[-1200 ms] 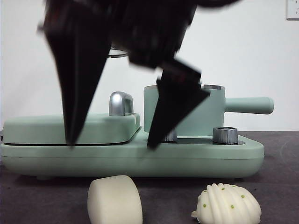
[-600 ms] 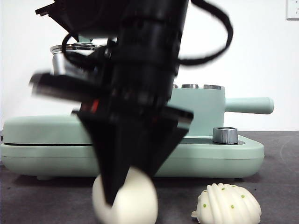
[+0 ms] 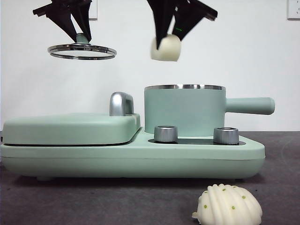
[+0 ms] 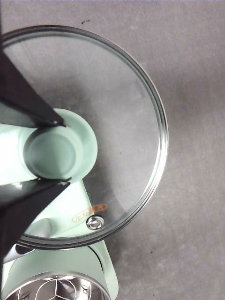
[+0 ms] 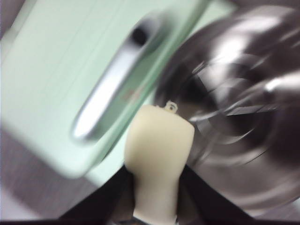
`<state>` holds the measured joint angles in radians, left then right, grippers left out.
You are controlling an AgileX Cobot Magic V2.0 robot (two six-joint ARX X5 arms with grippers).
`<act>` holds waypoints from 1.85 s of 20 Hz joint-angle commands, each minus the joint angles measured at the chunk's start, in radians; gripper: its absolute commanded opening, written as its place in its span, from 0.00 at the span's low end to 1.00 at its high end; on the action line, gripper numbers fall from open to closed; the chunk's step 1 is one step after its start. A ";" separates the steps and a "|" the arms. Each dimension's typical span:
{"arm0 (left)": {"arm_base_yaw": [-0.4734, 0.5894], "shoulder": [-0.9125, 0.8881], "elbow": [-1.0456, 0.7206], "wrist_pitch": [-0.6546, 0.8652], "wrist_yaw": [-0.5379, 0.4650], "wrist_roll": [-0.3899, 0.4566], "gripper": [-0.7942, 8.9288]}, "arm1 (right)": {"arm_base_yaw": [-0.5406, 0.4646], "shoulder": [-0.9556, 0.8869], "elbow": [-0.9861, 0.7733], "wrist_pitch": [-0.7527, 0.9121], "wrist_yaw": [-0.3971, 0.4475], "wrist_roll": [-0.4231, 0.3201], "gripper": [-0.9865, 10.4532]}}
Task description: Put the buns in a small steamer
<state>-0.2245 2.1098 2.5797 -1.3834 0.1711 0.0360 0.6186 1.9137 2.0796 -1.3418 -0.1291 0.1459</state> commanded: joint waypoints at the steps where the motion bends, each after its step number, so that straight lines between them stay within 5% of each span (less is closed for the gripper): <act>1: -0.002 -0.010 0.040 0.021 0.004 0.001 0.09 | -0.043 0.100 0.101 -0.071 0.002 -0.032 0.17; 10: -0.002 -0.010 0.039 0.021 0.004 0.001 0.09 | -0.103 0.299 0.127 -0.064 -0.039 -0.062 0.17; 18: -0.002 -0.010 0.039 0.023 0.004 0.001 0.09 | -0.103 0.308 0.127 -0.058 -0.039 -0.066 0.49; 22: -0.002 -0.010 0.039 0.022 0.004 0.001 0.09 | -0.103 0.274 0.160 -0.072 -0.039 -0.066 0.52; 30: -0.002 -0.010 0.039 0.020 0.005 -0.003 0.09 | -0.039 -0.043 0.096 -0.080 -0.046 -0.042 0.52; 37: -0.003 -0.010 0.039 0.018 0.005 -0.004 0.09 | 0.126 -0.367 -0.295 -0.080 0.034 0.026 0.52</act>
<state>-0.2249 2.1098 2.5797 -1.3842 0.1711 0.0341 0.7353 1.5307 1.7870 -1.3426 -0.1009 0.1478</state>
